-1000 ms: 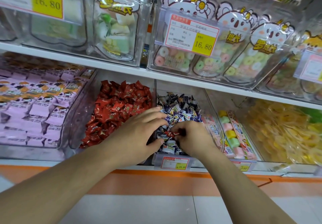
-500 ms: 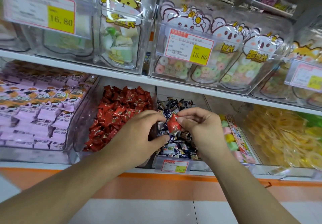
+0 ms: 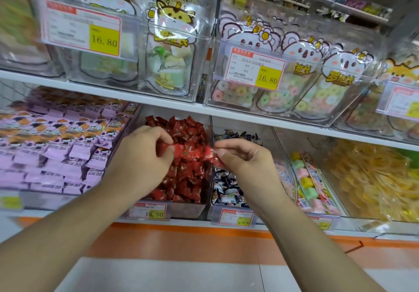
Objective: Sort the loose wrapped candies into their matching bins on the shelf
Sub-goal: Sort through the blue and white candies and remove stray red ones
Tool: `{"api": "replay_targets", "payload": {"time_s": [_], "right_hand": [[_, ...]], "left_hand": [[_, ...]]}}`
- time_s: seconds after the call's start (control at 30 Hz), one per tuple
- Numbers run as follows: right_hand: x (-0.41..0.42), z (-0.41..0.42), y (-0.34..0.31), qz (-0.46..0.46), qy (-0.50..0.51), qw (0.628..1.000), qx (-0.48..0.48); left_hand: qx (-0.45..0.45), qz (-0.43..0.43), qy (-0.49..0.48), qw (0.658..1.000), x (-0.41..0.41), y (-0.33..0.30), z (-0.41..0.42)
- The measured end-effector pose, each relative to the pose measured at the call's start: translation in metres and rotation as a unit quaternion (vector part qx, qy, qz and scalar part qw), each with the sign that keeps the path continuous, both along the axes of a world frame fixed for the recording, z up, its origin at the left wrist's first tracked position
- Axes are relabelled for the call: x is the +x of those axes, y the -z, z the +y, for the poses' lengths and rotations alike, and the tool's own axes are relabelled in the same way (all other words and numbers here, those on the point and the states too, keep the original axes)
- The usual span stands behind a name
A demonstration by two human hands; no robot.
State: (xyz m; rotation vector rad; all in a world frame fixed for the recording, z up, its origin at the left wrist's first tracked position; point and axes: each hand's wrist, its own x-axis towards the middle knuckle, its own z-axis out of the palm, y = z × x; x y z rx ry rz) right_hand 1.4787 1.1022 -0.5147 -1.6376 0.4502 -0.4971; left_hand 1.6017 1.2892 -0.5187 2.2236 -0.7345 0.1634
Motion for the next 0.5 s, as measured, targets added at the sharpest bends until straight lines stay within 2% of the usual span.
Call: {"api": "replay_targets", "payload": {"time_s": [0.07,0.13,0.23,0.3,0.37,0.43,0.5], "right_hand": [[0.005,-0.001,-0.001,0.017,-0.021,1.000,0.012],[0.007,-0.009,0.002,0.041,0.027,0.998,-0.046],[0.000,-0.030,0.012,0.050,0.070,0.992,-0.089],[-0.006,-0.039,0.022,0.088,0.027,0.988,-0.120],[-0.008,-0.044,0.036,0.177,-0.037,0.964,-0.193],[-0.007,-0.049,0.051,0.258,-0.081,0.924,-0.269],[-0.007,-0.055,0.060,0.292,-0.089,0.894,-0.327]], "left_hand": [[0.005,-0.012,-0.012,1.000,0.009,0.003,0.003],[0.011,-0.018,0.005,1.000,0.009,0.005,0.002],[0.023,-0.015,0.092,0.995,-0.003,0.006,-0.006],[0.051,-0.013,0.170,0.984,-0.014,0.010,-0.014],[0.093,-0.019,0.233,0.968,-0.024,0.018,-0.025],[0.121,-0.016,0.270,0.955,-0.031,0.027,-0.036],[0.124,-0.022,0.279,0.952,-0.034,0.034,-0.043]]}}
